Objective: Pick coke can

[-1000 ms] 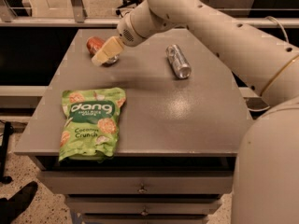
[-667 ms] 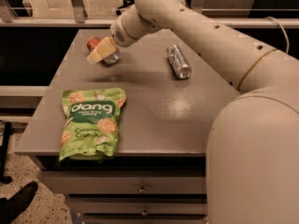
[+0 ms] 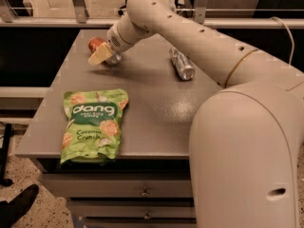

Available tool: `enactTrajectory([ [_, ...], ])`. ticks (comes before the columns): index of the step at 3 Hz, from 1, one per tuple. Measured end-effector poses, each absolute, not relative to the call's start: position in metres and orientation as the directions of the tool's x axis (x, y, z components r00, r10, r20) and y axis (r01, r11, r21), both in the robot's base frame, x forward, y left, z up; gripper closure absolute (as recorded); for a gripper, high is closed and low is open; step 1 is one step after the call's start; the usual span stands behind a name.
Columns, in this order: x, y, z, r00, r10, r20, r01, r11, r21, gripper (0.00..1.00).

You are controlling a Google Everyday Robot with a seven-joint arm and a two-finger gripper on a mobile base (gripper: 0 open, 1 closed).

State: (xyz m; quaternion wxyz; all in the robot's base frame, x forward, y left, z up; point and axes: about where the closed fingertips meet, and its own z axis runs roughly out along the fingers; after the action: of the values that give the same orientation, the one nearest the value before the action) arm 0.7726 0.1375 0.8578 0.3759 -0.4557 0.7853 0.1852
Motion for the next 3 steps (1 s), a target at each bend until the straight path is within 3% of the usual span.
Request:
enactTrajectory([
  [2,0.765,0.133,0.868,-0.279,-0.568,-0.774,-0.848,0.524,-0.079,0.86],
  [3,0.750,0.108,0.910,-0.191,-0.502,-0.844,-0.857,0.504,-0.106,1.00],
])
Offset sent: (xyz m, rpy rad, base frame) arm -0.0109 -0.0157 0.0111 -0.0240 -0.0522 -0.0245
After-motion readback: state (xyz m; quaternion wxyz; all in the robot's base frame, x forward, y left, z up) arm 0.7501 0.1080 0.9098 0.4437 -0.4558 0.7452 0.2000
